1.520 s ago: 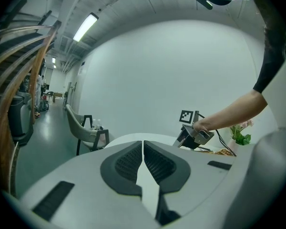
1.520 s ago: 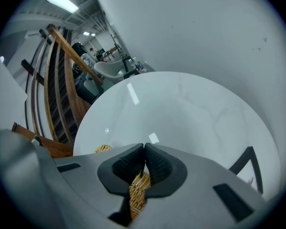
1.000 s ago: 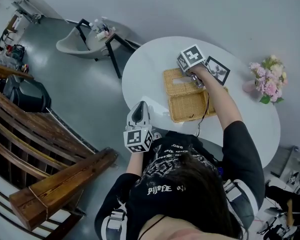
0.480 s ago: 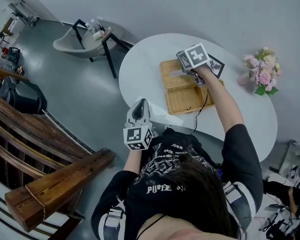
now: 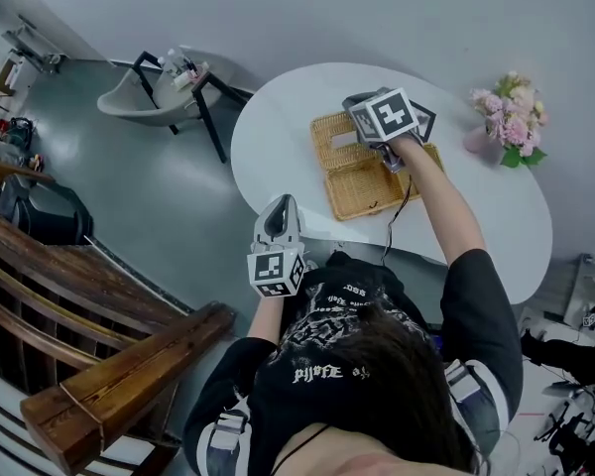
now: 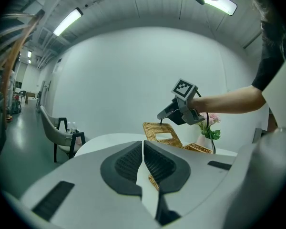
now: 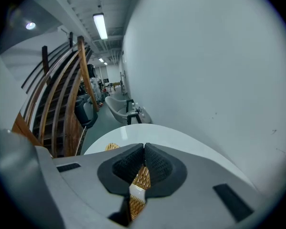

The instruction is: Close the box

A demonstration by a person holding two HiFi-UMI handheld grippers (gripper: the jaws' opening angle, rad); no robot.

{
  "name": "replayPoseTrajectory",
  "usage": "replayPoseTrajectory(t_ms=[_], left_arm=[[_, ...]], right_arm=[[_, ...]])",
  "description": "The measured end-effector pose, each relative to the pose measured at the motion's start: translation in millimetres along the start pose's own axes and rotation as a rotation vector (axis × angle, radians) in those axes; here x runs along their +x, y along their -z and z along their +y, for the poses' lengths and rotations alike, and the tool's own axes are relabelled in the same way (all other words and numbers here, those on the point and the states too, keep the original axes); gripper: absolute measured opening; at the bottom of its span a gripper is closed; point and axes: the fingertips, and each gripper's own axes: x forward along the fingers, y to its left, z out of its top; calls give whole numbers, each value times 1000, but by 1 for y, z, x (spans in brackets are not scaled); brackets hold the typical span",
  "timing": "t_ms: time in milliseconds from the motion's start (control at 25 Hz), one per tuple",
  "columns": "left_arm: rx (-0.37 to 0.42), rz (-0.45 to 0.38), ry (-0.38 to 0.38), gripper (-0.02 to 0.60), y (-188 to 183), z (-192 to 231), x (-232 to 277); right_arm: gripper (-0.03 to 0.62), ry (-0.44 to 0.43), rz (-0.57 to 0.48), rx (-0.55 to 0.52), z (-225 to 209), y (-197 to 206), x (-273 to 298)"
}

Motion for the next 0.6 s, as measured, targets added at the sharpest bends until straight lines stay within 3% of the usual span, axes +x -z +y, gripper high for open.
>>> replayPoseTrajectory(t_ms=[600], left_arm=[[1,30,100,29,13,-14,1]], right_arm=[[38,50,-94,6,11,5,-39]])
